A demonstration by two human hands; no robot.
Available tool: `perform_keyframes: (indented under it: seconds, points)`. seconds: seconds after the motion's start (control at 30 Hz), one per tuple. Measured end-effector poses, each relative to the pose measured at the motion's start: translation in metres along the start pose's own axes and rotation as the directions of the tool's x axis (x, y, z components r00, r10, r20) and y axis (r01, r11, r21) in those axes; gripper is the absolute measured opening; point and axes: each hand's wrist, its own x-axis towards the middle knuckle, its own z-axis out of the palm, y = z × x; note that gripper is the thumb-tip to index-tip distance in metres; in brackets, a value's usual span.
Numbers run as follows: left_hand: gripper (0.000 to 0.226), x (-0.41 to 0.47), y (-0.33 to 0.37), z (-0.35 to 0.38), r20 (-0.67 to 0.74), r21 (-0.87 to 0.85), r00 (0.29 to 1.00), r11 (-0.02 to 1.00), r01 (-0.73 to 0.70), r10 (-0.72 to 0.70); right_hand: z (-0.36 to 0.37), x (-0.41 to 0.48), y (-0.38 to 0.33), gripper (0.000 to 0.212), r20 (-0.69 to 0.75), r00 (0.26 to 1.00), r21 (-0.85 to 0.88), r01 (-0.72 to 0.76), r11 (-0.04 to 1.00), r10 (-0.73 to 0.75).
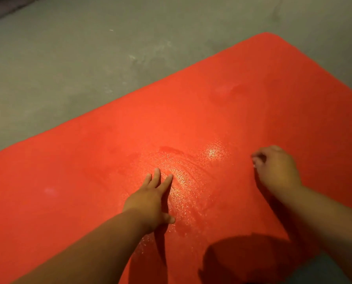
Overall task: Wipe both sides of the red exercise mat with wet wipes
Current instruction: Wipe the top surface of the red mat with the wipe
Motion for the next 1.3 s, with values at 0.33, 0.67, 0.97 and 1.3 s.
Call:
perform_keyframes:
  seconds: [0.33, 0.67, 0.97, 1.3]
  points:
    - [0.114, 0.0, -0.007, -0.006, -0.059, -0.072, 0.998, 0.997, -0.003, -0.002, 0.047, -0.07, -0.067, 0.022, 0.369, 0.722, 0.162, 0.57, 0.806, -0.585]
    - [0.13, 0.029, -0.095, -0.044, -0.065, 0.039, 0.98, 0.98, 0.193, -0.191, 0.047, -0.008, -0.093, 0.023, 0.192, 0.948, -0.038, 0.264, 0.964, -0.253]
    - [0.127, 0.028, -0.102, -0.044, 0.011, -0.001, 0.987, 0.987, 0.159, -0.159, 0.026, 0.02, -0.06, 0.014, 0.126, 0.967, 0.007, 0.223, 0.975, -0.222]
    - [0.126, 0.029, -0.101, -0.043, 0.015, -0.025, 0.986, 0.986, 0.167, -0.167, 0.072, -0.063, -0.134, 0.037, 0.607, 0.508, 0.164, 0.672, 0.722, -0.611]
